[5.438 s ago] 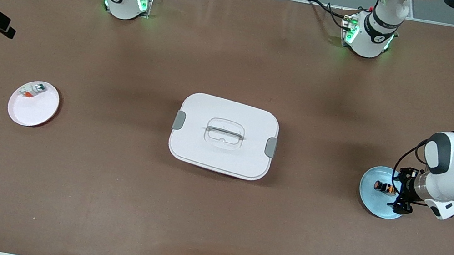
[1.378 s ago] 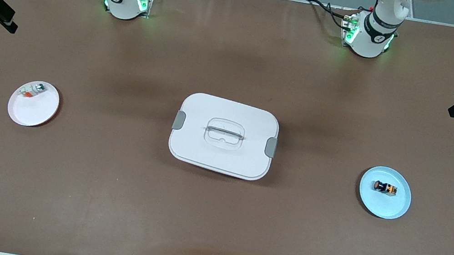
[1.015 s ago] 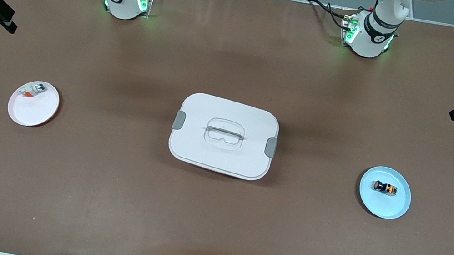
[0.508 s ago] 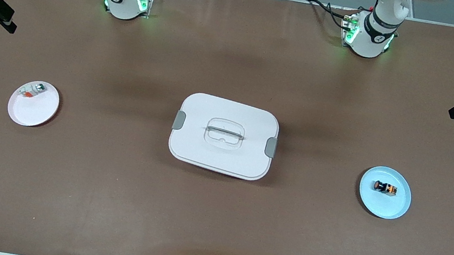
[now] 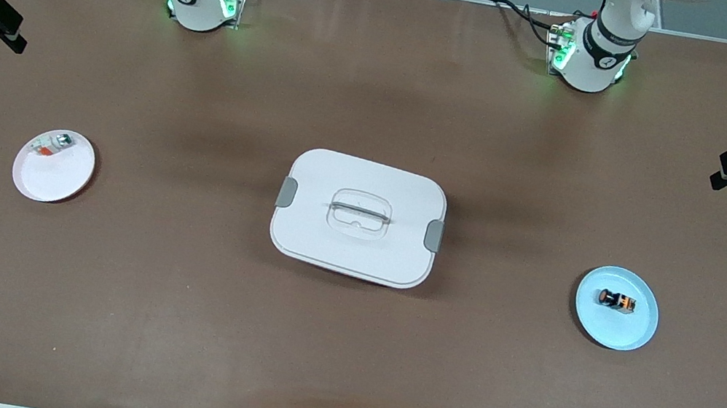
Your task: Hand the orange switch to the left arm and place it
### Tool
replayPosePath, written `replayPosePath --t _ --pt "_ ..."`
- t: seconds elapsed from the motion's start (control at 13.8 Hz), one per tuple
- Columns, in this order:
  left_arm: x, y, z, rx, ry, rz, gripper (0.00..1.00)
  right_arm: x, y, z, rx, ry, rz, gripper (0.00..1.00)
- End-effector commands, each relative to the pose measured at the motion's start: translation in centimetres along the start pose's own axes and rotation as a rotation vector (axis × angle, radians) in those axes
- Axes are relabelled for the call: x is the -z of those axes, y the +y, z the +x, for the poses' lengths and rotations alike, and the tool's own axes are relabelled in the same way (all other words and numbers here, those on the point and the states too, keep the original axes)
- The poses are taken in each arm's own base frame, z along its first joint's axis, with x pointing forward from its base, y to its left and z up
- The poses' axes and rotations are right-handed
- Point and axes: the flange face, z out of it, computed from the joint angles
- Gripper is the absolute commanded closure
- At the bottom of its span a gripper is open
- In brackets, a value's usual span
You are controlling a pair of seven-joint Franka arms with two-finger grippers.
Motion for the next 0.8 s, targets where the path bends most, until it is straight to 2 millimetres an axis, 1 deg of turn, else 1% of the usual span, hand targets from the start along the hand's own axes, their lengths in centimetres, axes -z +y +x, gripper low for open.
replayPosePath --t 0.0,0.22,0.51,0.73 --pt "0.67 0.23 0.11 -0.008 -0.009 0.022 0.00 0.61 -0.09 -0.61 -0.014 0.011 -0.004 0.00" --pt "0.33 0.21 0.12 -0.007 -0.024 0.023 0.00 0.54 0.06 -0.60 -0.017 0.009 -0.004 0.00" --pt "0.32 0.29 0.11 -0.009 -0.024 0.023 0.00 0.64 -0.09 -0.58 -0.012 0.014 -0.004 0.00" --pt "0.34 0.45 0.05 -0.010 -0.028 0.023 0.00 0.63 0.14 -0.59 -0.010 0.012 -0.018 0.00"
